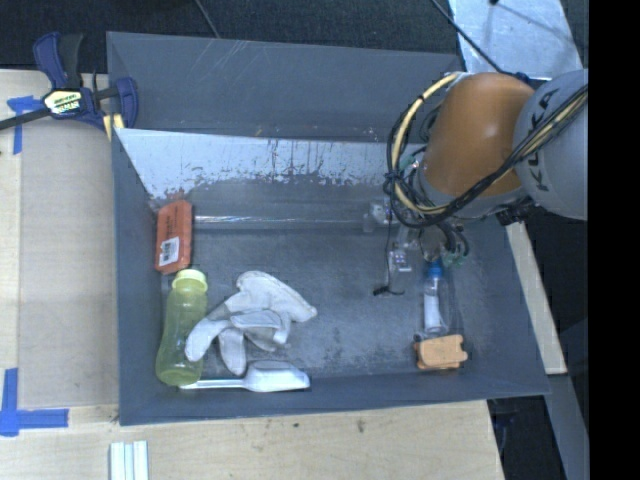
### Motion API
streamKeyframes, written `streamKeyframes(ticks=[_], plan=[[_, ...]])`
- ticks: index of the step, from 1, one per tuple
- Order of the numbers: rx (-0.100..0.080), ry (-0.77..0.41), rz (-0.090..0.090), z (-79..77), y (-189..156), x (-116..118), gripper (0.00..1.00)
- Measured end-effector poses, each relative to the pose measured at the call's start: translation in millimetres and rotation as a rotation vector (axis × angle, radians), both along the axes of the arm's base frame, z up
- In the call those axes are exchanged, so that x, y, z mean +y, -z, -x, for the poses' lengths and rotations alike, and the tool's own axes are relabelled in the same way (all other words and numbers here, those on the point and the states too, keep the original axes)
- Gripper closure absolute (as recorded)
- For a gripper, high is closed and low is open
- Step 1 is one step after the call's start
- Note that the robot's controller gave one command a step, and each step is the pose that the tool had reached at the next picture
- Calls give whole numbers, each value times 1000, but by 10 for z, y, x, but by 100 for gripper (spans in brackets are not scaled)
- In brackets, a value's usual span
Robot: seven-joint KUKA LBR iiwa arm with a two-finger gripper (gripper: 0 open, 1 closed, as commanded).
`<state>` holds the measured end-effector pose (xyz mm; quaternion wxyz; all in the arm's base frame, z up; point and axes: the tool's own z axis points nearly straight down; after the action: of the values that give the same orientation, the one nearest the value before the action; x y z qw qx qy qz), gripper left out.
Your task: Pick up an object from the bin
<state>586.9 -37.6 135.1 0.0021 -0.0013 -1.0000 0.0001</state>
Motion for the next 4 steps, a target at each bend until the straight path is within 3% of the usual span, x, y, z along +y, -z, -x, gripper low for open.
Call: streamKeyframes(ticks=[1, 2, 3, 4], plan=[[-7, -1, 0, -14, -48, 0, 0], [-14, -61, 3, 65, 262, 310, 0], [-9, -43, -1, -97, 551, 693, 0], [-6, -148, 0, -166, 201, 963, 0]])
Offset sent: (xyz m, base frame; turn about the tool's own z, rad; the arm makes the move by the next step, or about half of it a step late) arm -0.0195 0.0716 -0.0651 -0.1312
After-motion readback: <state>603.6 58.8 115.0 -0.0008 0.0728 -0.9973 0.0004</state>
